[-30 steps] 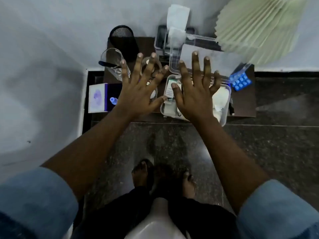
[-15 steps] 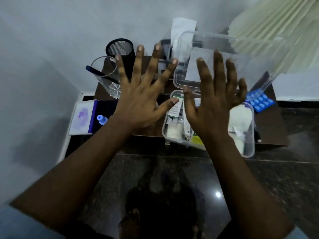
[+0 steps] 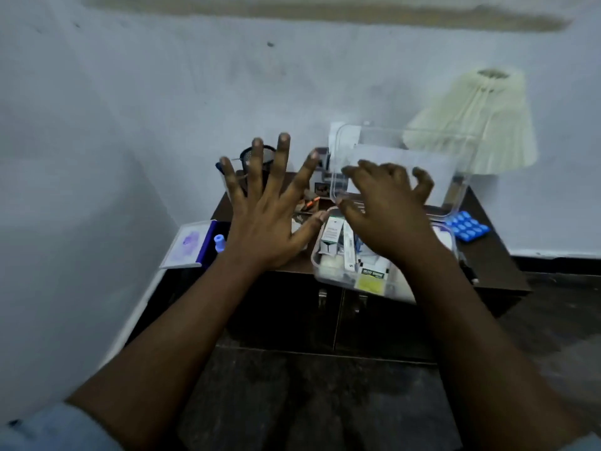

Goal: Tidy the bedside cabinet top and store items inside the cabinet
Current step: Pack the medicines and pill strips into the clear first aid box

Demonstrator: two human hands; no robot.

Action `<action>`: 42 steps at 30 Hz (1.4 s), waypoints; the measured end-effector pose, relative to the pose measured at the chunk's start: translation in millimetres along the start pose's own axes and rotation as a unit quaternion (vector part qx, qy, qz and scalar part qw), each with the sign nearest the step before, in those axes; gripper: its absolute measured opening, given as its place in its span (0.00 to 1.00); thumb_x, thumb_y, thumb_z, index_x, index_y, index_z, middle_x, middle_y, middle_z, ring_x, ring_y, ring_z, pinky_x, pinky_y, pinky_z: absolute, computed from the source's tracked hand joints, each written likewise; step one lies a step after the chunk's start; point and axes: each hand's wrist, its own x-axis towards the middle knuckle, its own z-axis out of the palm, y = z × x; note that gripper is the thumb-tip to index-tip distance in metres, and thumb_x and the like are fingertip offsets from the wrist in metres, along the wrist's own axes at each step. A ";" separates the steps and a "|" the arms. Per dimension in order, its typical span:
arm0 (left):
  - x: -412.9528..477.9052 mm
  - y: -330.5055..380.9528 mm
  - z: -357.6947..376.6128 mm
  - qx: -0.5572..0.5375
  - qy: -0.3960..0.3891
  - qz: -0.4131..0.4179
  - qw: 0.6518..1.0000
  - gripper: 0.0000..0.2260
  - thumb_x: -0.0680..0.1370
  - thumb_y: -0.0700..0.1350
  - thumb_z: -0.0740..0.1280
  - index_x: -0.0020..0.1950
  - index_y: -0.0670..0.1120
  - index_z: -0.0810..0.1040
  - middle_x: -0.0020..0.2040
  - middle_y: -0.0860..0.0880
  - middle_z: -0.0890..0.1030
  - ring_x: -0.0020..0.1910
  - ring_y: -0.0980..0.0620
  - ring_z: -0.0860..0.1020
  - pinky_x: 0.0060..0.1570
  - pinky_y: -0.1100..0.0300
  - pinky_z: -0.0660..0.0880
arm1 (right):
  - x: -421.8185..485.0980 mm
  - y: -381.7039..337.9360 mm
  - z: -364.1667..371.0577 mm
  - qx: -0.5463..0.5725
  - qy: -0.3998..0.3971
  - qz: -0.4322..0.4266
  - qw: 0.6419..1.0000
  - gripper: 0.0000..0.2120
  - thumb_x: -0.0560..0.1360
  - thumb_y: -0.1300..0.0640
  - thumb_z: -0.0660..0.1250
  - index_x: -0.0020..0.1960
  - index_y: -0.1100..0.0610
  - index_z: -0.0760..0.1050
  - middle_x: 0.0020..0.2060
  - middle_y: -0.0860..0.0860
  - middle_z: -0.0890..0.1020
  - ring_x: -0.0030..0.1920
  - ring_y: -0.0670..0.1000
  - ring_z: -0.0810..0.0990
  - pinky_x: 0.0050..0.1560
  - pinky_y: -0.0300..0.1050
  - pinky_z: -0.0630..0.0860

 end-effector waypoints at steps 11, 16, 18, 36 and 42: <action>-28.3 -36.6 -4.4 0.008 -0.063 -0.047 0.997 0.34 0.80 0.70 0.49 0.83 0.58 0.47 0.84 0.46 0.42 0.82 0.39 0.40 0.71 0.24 0.42 | -30.8 -15.9 5.1 -0.010 -0.011 -0.005 1.000 0.20 0.79 0.44 0.59 0.70 0.43 0.69 0.70 0.44 0.74 0.70 0.54 0.68 0.71 0.62 0.48; -32.2 -61.3 -3.7 -0.016 -0.097 -0.118 0.988 0.31 0.81 0.65 0.52 0.83 0.58 0.51 0.84 0.46 0.40 0.82 0.39 0.37 0.72 0.26 0.36 | -22.7 -34.1 12.8 0.018 -0.033 -0.014 0.999 0.19 0.79 0.43 0.58 0.69 0.42 0.70 0.66 0.44 0.78 0.68 0.54 0.71 0.70 0.61 0.50; -35.9 -74.3 -5.8 -0.029 -0.102 -0.153 0.983 0.29 0.80 0.58 0.56 0.82 0.56 0.57 0.84 0.46 0.45 0.82 0.39 0.40 0.73 0.27 0.40 | -19.6 -42.1 15.9 0.035 -0.030 -0.023 0.999 0.19 0.79 0.43 0.59 0.69 0.42 0.70 0.64 0.44 0.79 0.68 0.54 0.72 0.70 0.60 0.50; -57.1 -100.9 1.8 -0.080 -0.302 -0.089 0.946 0.26 0.70 0.68 0.58 0.63 0.57 0.76 0.82 0.50 0.55 0.81 0.43 0.47 0.70 0.27 0.32 | -4.6 -67.4 45.1 0.025 -0.054 -0.063 0.996 0.12 0.79 0.48 0.63 0.61 0.43 0.76 0.60 0.47 0.82 0.64 0.56 0.75 0.69 0.63 0.54; -44.6 -76.0 6.1 -0.109 -0.205 -0.125 0.965 0.21 0.76 0.66 0.59 0.61 0.55 0.74 0.65 0.50 0.78 0.67 0.46 0.69 0.63 0.41 0.60 | -7.3 -53.7 41.5 0.016 -0.041 -0.049 0.998 0.11 0.78 0.53 0.64 0.58 0.45 0.78 0.53 0.47 0.84 0.61 0.56 0.77 0.68 0.61 0.53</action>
